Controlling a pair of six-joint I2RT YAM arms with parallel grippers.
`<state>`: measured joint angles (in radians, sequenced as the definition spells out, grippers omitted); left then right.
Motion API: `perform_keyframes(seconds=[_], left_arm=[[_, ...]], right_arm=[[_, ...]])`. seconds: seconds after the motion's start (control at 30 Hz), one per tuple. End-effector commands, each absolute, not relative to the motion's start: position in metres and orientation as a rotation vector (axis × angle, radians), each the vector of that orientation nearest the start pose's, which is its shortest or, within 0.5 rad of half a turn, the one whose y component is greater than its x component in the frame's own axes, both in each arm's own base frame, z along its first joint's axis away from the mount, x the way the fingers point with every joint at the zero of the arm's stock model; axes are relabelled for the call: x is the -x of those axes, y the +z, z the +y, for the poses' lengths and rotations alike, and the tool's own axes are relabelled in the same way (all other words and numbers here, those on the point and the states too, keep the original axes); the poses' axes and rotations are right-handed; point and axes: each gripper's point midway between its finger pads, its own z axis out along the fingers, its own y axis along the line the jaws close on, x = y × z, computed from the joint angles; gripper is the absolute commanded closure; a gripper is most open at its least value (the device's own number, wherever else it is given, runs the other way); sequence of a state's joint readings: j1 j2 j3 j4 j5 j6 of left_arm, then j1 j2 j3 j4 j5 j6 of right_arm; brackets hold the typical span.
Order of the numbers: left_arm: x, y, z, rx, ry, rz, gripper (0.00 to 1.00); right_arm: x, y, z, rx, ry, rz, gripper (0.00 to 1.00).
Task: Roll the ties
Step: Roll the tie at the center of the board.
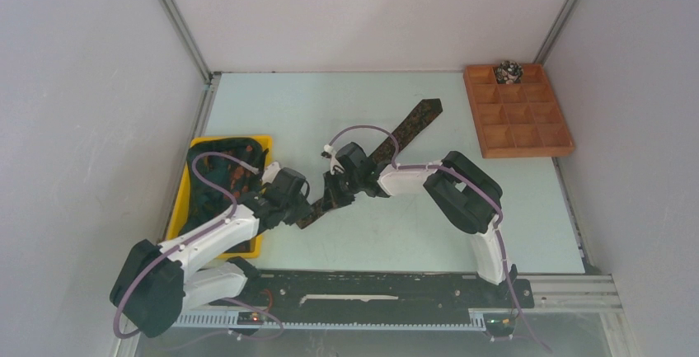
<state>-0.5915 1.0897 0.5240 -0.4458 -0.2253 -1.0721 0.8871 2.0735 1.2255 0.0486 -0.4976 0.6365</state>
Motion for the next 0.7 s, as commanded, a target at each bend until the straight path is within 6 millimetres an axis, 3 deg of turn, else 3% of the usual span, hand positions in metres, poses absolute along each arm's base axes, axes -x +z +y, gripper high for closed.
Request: perform_keyframes(seconds=[0.0,0.17,0.5,0.67], left_arm=[[-0.216,0.049,-0.140,0.719,-0.405,2.414,0.64],[-0.212,0.044,-0.136,0.725,-0.397,2.413,0.71],[-0.207,0.036,-0.130,0.752,-0.400,2.390,1.00],[-0.206,0.033,-0.130,0.754,-0.409,2.386,1.00]], right_arm=[[-0.224,0.061,0.452,0.641,1.305,2.462,1.00],[-0.224,0.065,0.454,0.634,1.322,2.453,1.00],[-0.222,0.076,0.459,0.633,1.362,2.425,1.00],[-0.218,0.081,0.465,0.640,1.390,2.402,1.00]])
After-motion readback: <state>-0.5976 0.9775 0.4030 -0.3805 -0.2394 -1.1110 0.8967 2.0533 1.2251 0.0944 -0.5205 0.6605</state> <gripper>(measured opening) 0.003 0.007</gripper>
